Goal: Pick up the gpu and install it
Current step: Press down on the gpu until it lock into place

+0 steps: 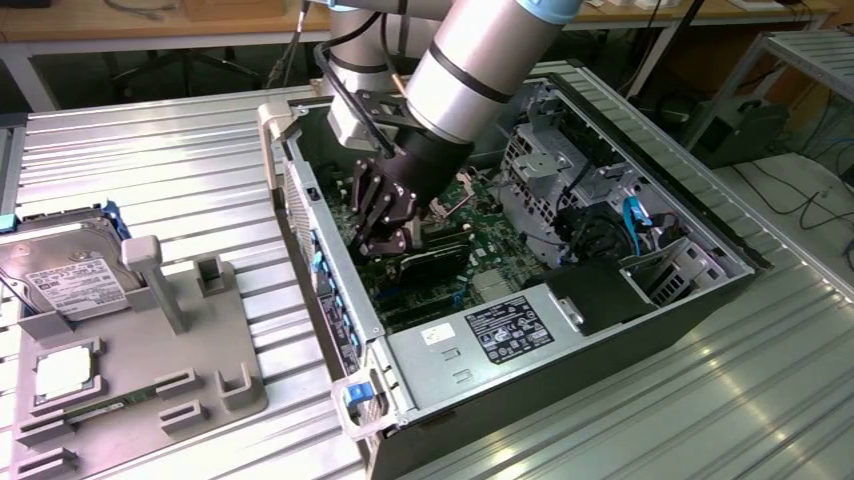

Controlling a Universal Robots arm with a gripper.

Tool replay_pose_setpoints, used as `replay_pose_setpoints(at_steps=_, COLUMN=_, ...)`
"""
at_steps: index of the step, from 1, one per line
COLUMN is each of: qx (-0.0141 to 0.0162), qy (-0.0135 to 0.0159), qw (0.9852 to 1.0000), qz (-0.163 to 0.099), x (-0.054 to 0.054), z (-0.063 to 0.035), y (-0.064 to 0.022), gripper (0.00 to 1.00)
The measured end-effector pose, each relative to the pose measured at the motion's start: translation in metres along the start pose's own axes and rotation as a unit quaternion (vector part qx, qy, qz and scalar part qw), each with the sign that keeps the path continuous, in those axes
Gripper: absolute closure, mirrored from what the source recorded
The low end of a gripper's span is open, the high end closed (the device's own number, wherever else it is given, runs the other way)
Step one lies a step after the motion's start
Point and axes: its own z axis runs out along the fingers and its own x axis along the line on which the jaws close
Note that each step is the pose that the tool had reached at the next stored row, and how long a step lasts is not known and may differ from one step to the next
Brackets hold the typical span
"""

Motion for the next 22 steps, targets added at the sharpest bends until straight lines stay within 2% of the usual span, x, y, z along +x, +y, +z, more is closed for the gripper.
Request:
replay_pose_setpoints(at_steps=13, qx=-0.0001, qy=0.0001, qw=1.0, qz=0.0, x=-0.0009, z=0.002, y=-0.0006, gripper=0.89)
replay_pose_setpoints(at_steps=22, qx=0.0, qy=0.0001, qw=1.0, qz=0.0, x=-0.0016, z=0.003, y=-0.0062, gripper=0.89)
